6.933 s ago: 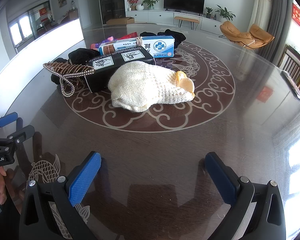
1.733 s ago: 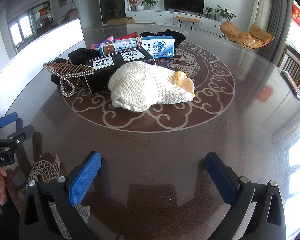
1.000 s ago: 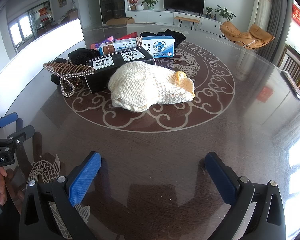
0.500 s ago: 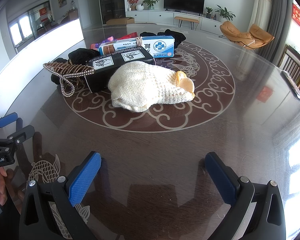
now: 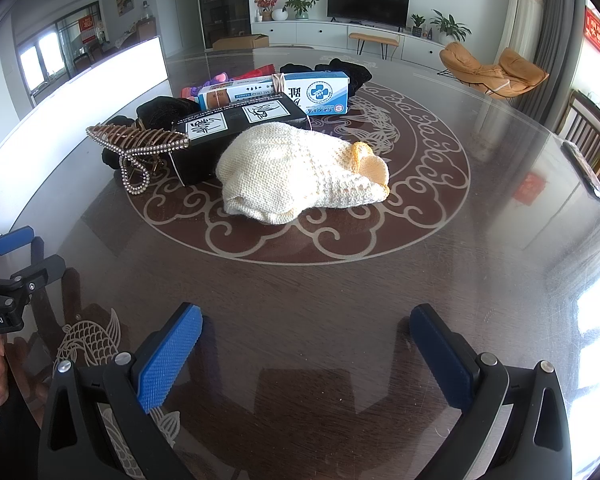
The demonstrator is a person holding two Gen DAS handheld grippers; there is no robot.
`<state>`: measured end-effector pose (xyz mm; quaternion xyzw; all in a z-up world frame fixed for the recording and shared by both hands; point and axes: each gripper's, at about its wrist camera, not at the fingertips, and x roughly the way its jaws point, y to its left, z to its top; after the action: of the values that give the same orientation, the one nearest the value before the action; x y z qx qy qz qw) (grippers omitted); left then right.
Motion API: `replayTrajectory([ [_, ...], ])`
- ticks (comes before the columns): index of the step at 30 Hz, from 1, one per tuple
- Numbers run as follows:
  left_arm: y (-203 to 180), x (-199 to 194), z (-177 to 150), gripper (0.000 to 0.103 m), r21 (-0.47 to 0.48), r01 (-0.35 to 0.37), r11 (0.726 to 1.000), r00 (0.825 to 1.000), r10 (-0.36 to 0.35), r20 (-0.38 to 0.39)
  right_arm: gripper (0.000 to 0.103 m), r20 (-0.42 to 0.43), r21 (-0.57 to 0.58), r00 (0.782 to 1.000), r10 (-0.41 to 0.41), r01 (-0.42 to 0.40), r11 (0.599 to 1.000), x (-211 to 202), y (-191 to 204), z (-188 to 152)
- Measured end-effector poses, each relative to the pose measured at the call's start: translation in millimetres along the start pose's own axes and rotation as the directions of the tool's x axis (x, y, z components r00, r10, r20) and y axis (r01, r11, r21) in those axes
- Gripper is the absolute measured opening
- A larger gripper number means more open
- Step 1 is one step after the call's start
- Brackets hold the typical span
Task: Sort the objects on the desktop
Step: 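Move the right tool down toward the cream knitted pouch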
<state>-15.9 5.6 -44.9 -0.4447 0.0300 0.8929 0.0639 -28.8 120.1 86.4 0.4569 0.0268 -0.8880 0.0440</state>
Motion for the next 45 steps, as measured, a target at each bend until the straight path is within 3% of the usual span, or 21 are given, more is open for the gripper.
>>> replayTrajectory([
  [5,1,-1,-1,0.103,-0.006,-0.004,1.000,1.000,0.004,0.004,0.103,0.001,0.004,1.000,0.009,-0.009,1.000,0,-1,1],
  [8,1,0,-1,0.103,-0.010,-0.010,1.000,1.000,0.010,0.011,0.103,0.067,0.059,0.997,0.046,-0.050,0.997,-12,-10,12],
  [12,2,1,-1,0.103,-0.011,-0.011,1.000,1.000,0.011,0.016,0.103,0.131,0.187,0.990,0.052,-0.076,0.979,-13,-32,63],
  [16,2,0,-1,0.103,-0.012,-0.010,1.000,1.000,0.011,0.017,0.103,0.055,0.211,0.999,-0.001,-0.011,0.977,26,-41,106],
  [18,3,1,-2,0.103,-0.015,-0.013,1.000,1.000,0.013,0.015,0.101,0.018,0.179,0.998,0.060,-0.062,0.982,36,-32,107],
  [20,0,1,-2,0.103,-0.015,-0.014,1.000,1.000,0.014,0.013,0.101,-0.002,0.087,0.986,0.166,-0.166,0.982,34,-12,102],
  [22,-1,1,-1,0.103,-0.015,-0.014,1.000,1.000,0.015,0.013,0.101,-0.041,-0.017,0.962,0.269,-0.270,0.963,26,10,92],
  [24,-1,0,-2,0.103,-0.015,-0.014,1.000,1.000,0.014,0.012,0.100,-0.073,-0.052,0.926,0.369,-0.373,0.926,14,21,85],
  [25,-1,0,-2,0.103,-0.015,-0.015,1.000,1.000,0.015,0.013,0.100,-0.060,-0.066,0.922,0.381,-0.385,0.921,6,23,86],
  [26,-1,0,-2,0.103,-0.016,-0.015,1.000,1.000,0.015,0.013,0.100,-0.029,-0.093,0.938,0.346,-0.347,0.933,-2,25,91],
  [28,-1,0,-1,0.103,-0.016,-0.015,1.000,1.000,0.015,0.013,0.100,0.053,-0.165,0.984,0.169,-0.158,0.974,-10,32,105],
  [30,-1,0,-1,0.103,-0.017,-0.016,1.000,1.000,0.016,0.013,0.100,0.101,-0.194,0.994,0.027,-0.007,0.981,-2,38,126],
  [33,0,0,-1,0.103,-0.025,-0.021,0.999,1.000,0.022,0.011,0.100,0.061,-0.244,0.995,-0.074,0.087,0.966,31,46,148],
  [35,2,0,-1,0.103,-0.037,-0.029,0.999,1.000,0.029,0.006,0.097,0.011,-0.314,0.996,-0.090,0.089,0.945,47,59,145],
  [37,4,0,1,0.103,-0.057,-0.017,0.998,1.000,0.017,0.003,0.094,0.020,-0.346,0.999,-0.040,0.044,0.937,37,69,135],
  [38,6,-1,2,0.103,-0.069,0.001,0.998,1.000,-0.001,0.005,0.094,-0.017,-0.345,0.999,0.039,-0.043,0.938,29,74,131],
  [40,7,-1,4,0.103,-0.087,0.038,0.995,0.999,-0.037,0.010,0.092,-0.069,-0.303,0.972,0.225,-0.235,0.923,10,75,124],
  [41,8,-1,5,0.103,-0.092,0.048,0.995,0.999,-0.047,0.011,0.092,-0.066,-0.298,0.963,0.262,-0.270,0.916,0,75,121],
  [43,8,-1,7,0.103,-0.094,0.053,0.994,0.999,-0.052,0.011,0.093,-0.034,-0.306,0.969,0.245,-0.243,0.921,-9,70,120],
  [45,8,-1,7,0.103,-0.097,0.057,0.994,0.998,-0.056,0.013,0.093,-0.022,-0.300,0.984,0.178,-0.176,0.937,-5,58,117],
])
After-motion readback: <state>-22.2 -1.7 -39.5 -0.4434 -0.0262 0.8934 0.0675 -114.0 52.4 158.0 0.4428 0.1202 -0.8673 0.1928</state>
